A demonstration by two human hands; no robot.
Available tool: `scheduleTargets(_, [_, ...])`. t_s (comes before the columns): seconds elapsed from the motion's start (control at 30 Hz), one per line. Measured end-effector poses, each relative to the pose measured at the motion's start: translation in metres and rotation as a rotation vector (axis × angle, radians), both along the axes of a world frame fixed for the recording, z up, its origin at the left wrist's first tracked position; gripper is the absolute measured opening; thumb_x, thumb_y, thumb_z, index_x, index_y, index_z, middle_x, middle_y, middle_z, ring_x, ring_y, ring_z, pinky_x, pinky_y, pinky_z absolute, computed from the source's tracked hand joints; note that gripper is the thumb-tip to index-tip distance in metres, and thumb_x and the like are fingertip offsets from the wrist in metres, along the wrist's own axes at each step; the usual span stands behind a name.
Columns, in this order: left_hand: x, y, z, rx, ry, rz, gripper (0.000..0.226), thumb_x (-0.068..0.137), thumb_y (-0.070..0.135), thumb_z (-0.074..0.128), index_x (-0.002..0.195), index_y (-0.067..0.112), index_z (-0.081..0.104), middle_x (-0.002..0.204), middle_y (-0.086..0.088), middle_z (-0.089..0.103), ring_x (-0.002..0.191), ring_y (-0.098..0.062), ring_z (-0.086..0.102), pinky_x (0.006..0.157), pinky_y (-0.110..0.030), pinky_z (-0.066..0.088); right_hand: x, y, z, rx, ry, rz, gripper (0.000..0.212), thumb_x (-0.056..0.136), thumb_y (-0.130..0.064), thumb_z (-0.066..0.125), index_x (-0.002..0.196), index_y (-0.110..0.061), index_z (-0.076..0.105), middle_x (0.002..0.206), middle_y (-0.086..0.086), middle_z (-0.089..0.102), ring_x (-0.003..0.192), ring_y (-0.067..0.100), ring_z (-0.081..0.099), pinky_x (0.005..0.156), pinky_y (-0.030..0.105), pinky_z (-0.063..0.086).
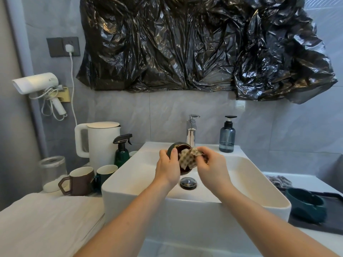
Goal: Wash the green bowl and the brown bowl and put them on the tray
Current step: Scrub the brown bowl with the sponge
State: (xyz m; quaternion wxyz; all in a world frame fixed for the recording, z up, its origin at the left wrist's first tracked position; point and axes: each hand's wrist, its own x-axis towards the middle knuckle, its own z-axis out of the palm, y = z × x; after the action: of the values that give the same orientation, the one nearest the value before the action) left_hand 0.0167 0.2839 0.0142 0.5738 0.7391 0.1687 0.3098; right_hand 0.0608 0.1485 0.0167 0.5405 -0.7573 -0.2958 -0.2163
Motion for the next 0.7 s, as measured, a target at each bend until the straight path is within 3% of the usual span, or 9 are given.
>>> scheduleTargets(0.07, [-0.001, -0.001, 0.000, 0.037, 0.029, 0.017, 0.034, 0.112, 0.045, 0.037, 0.123, 0.014, 0.048, 0.114, -0.003, 0.059, 0.109, -0.027, 0.056, 0.093, -0.039, 0.045, 0.002, -0.004, 0.003, 0.125, 0.034, -0.068, 0.026, 0.096, -0.009, 0.054, 0.100, -0.024, 0.074, 0.085, -0.011, 0.073, 0.079, 0.000, 0.065, 0.069, 0.016, 0.048])
scheduleTargets(0.13, [-0.002, -0.002, -0.001, 0.082, 0.045, 0.017, 0.033, 0.113, 0.044, 0.036, 0.123, 0.015, 0.047, 0.113, -0.003, 0.058, 0.108, -0.026, 0.055, 0.089, -0.038, 0.042, 0.006, -0.008, 0.005, 0.213, 0.069, -0.152, 0.024, 0.098, -0.012, 0.054, 0.103, -0.025, 0.074, 0.087, -0.010, 0.073, 0.083, 0.005, 0.066, 0.071, 0.022, 0.051])
scheduleTargets(0.2, [-0.002, -0.003, -0.002, 0.112, 0.055, 0.013, 0.032, 0.113, 0.045, 0.035, 0.122, 0.016, 0.046, 0.112, -0.002, 0.057, 0.106, -0.025, 0.055, 0.087, -0.038, 0.042, 0.010, -0.010, 0.005, 0.258, 0.082, -0.201, 0.023, 0.100, -0.016, 0.054, 0.108, -0.024, 0.074, 0.089, -0.010, 0.071, 0.083, 0.008, 0.065, 0.068, 0.019, 0.048])
scheduleTargets(0.4, [0.000, -0.003, -0.005, 0.193, 0.101, -0.006, 0.029, 0.112, 0.048, 0.034, 0.122, 0.022, 0.042, 0.117, -0.003, 0.059, 0.109, -0.026, 0.057, 0.098, -0.045, 0.051, 0.006, -0.013, 0.009, 0.386, 0.070, -0.198, 0.021, 0.105, -0.018, 0.053, 0.112, -0.031, 0.067, 0.090, -0.025, 0.062, 0.087, -0.002, 0.063, 0.064, 0.005, 0.045])
scheduleTargets(0.5, [0.002, -0.003, -0.006, 0.221, 0.122, -0.031, 0.028, 0.111, 0.051, 0.034, 0.122, 0.025, 0.041, 0.118, -0.002, 0.060, 0.111, -0.026, 0.058, 0.102, -0.049, 0.052, 0.008, -0.014, 0.009, 0.416, 0.063, -0.207, 0.024, 0.105, -0.017, 0.052, 0.121, -0.021, 0.070, 0.099, -0.016, 0.068, 0.092, 0.003, 0.065, 0.068, 0.003, 0.047])
scheduleTargets(0.57, [0.003, -0.005, -0.008, 0.249, 0.123, -0.065, 0.030, 0.110, 0.052, 0.035, 0.121, 0.026, 0.043, 0.119, -0.003, 0.061, 0.112, -0.027, 0.059, 0.103, -0.051, 0.052, 0.009, -0.012, 0.006, 0.358, 0.023, -0.157, 0.028, 0.104, -0.015, 0.054, 0.126, -0.020, 0.070, 0.111, -0.009, 0.072, 0.101, 0.008, 0.067, 0.081, 0.010, 0.052])
scheduleTargets(0.63, [0.003, -0.007, -0.008, 0.275, 0.101, -0.094, 0.031, 0.110, 0.052, 0.038, 0.120, 0.024, 0.045, 0.118, -0.004, 0.063, 0.111, -0.029, 0.060, 0.102, -0.052, 0.053, 0.010, -0.007, 0.001, 0.252, -0.026, -0.042, 0.029, 0.103, -0.013, 0.056, 0.123, -0.026, 0.073, 0.113, -0.013, 0.074, 0.105, 0.006, 0.068, 0.092, 0.028, 0.057])
scheduleTargets(0.7, [0.002, -0.007, -0.007, 0.265, 0.072, -0.097, 0.030, 0.110, 0.049, 0.040, 0.118, 0.021, 0.046, 0.117, -0.006, 0.064, 0.110, -0.031, 0.062, 0.100, -0.052, 0.054, 0.008, -0.001, -0.002, 0.129, -0.035, 0.071, 0.031, 0.102, -0.013, 0.056, 0.123, -0.027, 0.073, 0.118, -0.016, 0.073, 0.111, 0.001, 0.066, 0.099, 0.033, 0.055])
